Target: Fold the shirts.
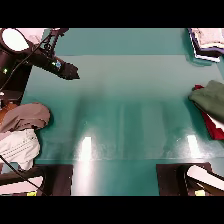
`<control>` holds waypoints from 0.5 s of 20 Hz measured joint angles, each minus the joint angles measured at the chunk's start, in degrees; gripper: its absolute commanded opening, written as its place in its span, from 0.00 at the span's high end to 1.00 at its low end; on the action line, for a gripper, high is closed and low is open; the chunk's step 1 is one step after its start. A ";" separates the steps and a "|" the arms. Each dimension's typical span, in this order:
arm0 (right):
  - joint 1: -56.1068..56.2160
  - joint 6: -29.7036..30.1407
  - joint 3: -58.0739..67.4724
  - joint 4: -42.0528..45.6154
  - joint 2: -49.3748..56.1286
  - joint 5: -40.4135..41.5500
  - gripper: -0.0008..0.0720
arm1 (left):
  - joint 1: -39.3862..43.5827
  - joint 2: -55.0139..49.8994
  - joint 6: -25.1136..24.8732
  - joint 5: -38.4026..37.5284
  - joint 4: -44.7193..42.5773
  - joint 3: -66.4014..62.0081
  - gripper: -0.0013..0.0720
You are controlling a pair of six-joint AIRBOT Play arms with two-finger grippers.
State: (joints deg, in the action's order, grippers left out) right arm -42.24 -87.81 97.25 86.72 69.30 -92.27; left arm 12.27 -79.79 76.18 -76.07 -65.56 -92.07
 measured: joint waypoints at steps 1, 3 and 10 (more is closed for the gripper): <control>0.00 -0.17 0.00 0.70 0.00 -0.76 0.33 | 0.00 0.00 -0.02 -0.37 0.00 0.00 0.95; 0.00 -0.92 0.00 1.60 0.00 -1.90 0.33 | 0.00 0.00 -0.07 -0.81 0.00 0.00 0.95; 1.60 -4.57 0.00 -15.47 -0.02 -4.52 0.40 | 0.00 0.00 -0.13 -0.55 0.00 0.00 0.95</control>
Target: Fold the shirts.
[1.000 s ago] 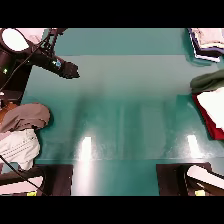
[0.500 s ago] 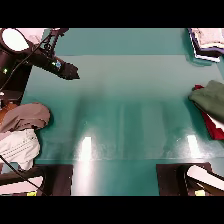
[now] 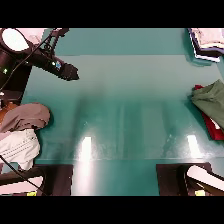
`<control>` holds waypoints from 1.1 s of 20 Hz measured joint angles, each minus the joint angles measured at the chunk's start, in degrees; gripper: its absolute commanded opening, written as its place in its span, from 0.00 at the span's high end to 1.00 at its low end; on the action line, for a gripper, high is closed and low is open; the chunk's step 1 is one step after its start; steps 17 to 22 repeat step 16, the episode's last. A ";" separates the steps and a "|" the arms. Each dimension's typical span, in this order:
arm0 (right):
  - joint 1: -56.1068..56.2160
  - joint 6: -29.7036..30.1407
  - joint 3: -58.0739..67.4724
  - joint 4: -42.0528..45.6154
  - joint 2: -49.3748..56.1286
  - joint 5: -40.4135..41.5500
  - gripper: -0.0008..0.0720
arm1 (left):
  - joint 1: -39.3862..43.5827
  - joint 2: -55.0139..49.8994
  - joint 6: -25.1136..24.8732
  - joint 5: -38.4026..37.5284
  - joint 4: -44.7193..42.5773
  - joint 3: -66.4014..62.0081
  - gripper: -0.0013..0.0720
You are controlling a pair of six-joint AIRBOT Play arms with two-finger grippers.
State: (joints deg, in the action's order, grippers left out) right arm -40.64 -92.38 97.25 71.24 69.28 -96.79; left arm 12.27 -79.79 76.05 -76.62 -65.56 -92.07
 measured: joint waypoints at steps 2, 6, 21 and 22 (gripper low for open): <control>3.23 -0.17 0.02 -6.40 0.00 -0.33 0.40 | 0.00 0.00 0.02 0.11 0.00 0.00 0.95; 15.63 -0.17 0.02 -12.70 0.00 -0.13 0.88 | 0.00 0.00 0.09 0.92 0.02 0.00 0.95; 44.48 1.46 0.02 -15.52 -0.02 4.94 0.96 | 0.00 0.00 0.13 1.42 0.04 0.00 0.95; 44.48 1.46 0.02 -15.52 -0.02 4.94 0.96 | 0.00 0.00 0.13 1.42 0.04 0.00 0.95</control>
